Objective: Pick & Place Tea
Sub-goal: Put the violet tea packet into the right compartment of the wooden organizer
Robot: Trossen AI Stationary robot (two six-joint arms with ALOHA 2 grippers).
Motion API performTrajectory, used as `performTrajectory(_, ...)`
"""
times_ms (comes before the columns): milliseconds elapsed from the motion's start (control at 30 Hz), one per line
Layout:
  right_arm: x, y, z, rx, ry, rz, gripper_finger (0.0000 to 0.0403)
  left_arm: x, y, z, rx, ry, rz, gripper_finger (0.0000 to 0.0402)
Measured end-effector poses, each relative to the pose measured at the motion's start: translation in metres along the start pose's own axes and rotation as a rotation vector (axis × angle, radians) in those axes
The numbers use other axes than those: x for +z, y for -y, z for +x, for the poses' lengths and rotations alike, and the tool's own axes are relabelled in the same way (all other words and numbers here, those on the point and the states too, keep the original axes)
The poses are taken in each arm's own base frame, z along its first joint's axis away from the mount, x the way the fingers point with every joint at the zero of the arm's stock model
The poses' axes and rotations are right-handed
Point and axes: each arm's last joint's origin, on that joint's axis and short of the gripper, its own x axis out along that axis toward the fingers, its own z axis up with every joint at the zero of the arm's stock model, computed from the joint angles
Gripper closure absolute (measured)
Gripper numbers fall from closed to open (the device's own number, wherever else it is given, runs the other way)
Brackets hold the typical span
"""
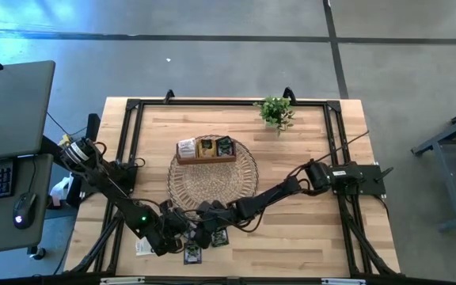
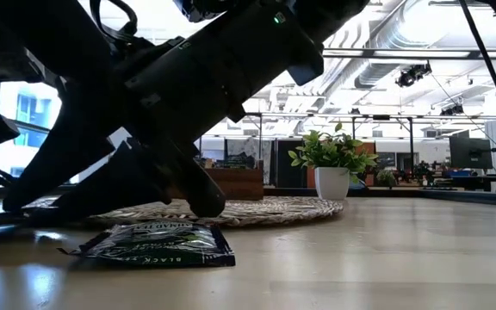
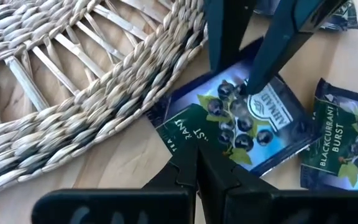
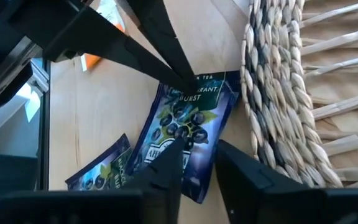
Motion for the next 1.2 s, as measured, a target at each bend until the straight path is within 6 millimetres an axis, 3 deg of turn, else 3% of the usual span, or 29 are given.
performTrajectory(267, -0.001, -0.001, 0.0, 0.018, -0.017, -0.047, 0.0393, 0.003, 0.003, 0.0, -0.012, 0.053, -0.018, 0.0401)
performTrajectory(467, 0.0, -0.004, -0.005, 0.03, -0.04, -0.102, 0.0397, 0.012, 0.013, -0.007, -0.027, 0.069, -0.059, 0.0401)
performTrajectory(667, 0.007, -0.019, -0.023, -0.002, -0.012, -0.169, 0.04, 0.036, 0.028, -0.035, 0.097, 0.057, 0.007, 0.0401)
performTrajectory(767, 0.015, -0.023, -0.04, -0.1, 0.015, -0.219, 0.0401, 0.049, 0.032, -0.053, 0.176, 0.06, 0.006, 0.0401)
performTrajectory(933, 0.041, -0.03, -0.09, -0.372, 0.12, -0.282, 0.0401, 0.064, 0.035, -0.076, 0.259, 0.088, -0.034, 0.0401)
performTrajectory(1133, 0.065, -0.023, -0.159, -0.78, 0.304, -0.303, 0.0402, 0.066, 0.037, -0.083, 0.264, 0.092, -0.034, 0.0401)
performTrajectory(1200, 0.071, -0.015, -0.172, -0.874, 0.342, -0.276, 0.0402, 0.064, 0.037, -0.083, 0.262, 0.092, -0.029, 0.0401)
